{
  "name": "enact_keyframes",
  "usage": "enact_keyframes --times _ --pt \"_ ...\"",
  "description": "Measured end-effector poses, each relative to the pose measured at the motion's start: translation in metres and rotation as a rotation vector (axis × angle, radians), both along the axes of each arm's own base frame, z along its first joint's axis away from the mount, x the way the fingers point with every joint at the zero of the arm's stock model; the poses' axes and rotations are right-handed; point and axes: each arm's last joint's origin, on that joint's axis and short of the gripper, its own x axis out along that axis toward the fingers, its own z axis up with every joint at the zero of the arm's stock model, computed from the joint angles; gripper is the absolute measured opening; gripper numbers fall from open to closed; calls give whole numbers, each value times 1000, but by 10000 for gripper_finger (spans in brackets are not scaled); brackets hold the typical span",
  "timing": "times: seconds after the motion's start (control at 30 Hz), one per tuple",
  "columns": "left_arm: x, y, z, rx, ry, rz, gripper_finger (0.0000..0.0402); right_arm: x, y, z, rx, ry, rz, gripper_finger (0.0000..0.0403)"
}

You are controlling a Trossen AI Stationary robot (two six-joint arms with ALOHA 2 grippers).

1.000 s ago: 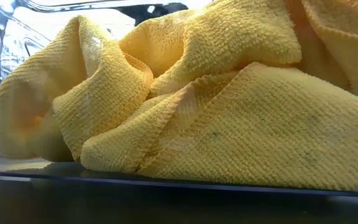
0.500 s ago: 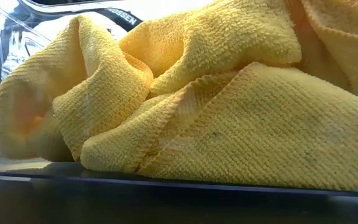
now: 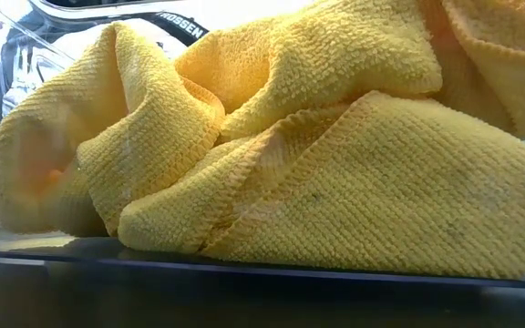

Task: Sort microfiber towel by color & place in baskets
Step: Put the blue microfiber towel into the top transparent bin, then put the yellow microfiber towel into the bottom transparent bin

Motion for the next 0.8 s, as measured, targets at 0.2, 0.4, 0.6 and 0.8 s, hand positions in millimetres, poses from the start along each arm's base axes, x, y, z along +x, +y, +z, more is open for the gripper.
enact_keyframes --times 0.2,0.4,0.6,0.8 --pt "4 -9 29 -28 39 13 189 0 0 0 0 -1 0 281" --pt "2 -28 80 -16 -2 -12 228 2 -3 0 -3 -3 -9 281" --pt "-18 -52 139 63 -117 -30 230 3 -4 1 -12 -15 -3 281" --pt "-56 -81 195 69 -221 -17 231 4 -5 1 -36 -27 6 281"
